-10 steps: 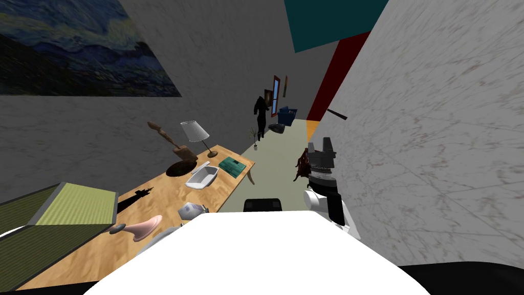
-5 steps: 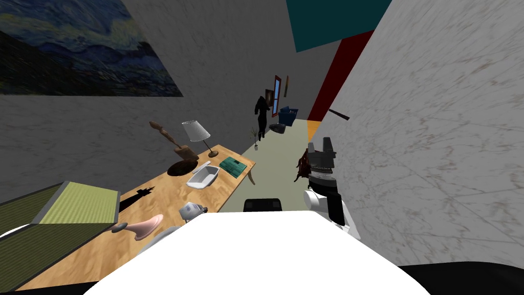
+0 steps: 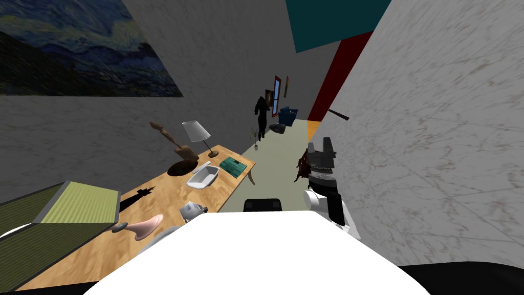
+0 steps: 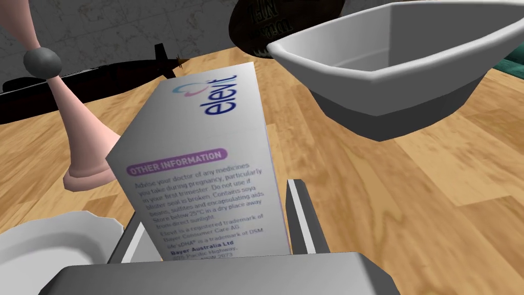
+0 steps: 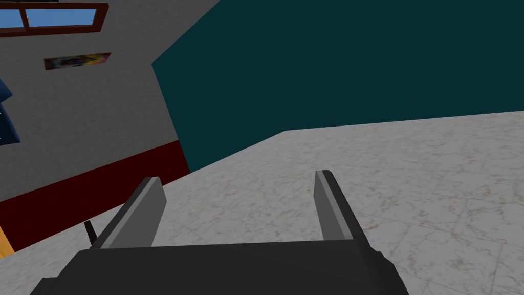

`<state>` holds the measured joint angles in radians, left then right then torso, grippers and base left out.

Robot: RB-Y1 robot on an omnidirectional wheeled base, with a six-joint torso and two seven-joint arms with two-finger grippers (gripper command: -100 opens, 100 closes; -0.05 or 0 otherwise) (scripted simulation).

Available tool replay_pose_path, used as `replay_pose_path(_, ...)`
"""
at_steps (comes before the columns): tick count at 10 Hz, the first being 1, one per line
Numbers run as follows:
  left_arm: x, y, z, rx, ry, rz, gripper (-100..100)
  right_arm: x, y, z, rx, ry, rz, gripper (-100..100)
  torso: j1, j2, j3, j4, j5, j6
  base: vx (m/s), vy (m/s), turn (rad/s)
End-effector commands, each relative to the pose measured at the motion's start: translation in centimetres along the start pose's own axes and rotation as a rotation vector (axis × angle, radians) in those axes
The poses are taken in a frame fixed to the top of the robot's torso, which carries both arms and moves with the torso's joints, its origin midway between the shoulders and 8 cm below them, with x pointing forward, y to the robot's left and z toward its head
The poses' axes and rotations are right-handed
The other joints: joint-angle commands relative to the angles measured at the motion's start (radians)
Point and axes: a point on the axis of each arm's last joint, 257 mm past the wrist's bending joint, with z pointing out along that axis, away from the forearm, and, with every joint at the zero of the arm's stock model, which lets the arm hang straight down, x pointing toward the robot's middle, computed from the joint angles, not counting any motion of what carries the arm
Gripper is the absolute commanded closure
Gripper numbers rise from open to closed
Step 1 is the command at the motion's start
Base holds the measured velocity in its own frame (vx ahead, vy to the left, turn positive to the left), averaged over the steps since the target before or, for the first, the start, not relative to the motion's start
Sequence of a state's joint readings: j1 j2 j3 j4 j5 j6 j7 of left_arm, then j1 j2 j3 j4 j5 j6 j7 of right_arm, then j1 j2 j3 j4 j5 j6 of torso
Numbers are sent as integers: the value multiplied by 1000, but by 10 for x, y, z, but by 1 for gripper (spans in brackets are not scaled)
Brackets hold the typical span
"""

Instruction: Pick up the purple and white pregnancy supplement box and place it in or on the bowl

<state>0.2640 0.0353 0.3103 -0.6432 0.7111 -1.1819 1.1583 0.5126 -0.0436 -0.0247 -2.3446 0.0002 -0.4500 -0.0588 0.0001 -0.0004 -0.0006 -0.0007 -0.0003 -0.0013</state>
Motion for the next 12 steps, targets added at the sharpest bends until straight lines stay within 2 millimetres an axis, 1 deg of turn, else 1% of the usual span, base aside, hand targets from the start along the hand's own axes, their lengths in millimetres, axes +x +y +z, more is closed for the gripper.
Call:
replay_pose_path(1, -4, -1, -13, 5, -4, 3, 100, 0, 0, 0, 0, 0, 0, 0, 0, 0, 0, 0, 0, 0, -4, -2, -48)
replay_pose_path(2, -6, -2, -20, 8, -5, 3, 100, 0, 0, 0, 0, 0, 0, 0, -1, 1, 0, -1, 3, 0, -12, -6, -47)
replay_pose_path(3, -3, -2, -12, 7, 5, 2, 100, 0, 0, 0, 0, 0, 0, 0, -2, 2, 0, -2, 6, -1, -7, -6, -4)
replay_pose_path(4, -3, -2, -14, 9, 7, 1, 0, 0, 0, 0, 0, 0, 0, 0, -1, 2, 0, -2, 6, -1, 0, 0, 0)
replay_pose_path(5, -3, -3, -13, 6, 9, 5, 100, 0, 0, 0, 0, 0, 0, 0, -1, 1, 0, -2, 6, -1, -82, -124, -1)
replay_pose_path(7, 3, -4, -4, 6, 30, 12, 100, 0, 0, 0, 0, 0, 1, 0, -16, 9, 3, -4, 10, -2, -105, -242, 24)
replay_pose_path(8, 7, -4, 2, 7, 44, 14, 100, 0, 0, 0, 0, 0, 1, 0, -18, 9, 3, -4, 11, -2, -112, -198, 21)
replay_pose_path(11, 23, -1, 22, 16, 87, 9, 100, 0, 0, 0, 0, 0, 0, 0, -12, 12, 4, -3, 11, -2, -124, -140, 4)
replay_pose_path(12, 33, 6, 35, 26, 111, -3, 100, 0, 0, 0, 0, 0, 0, 0, -10, 10, 3, -3, 11, -2, -94, -124, 9)
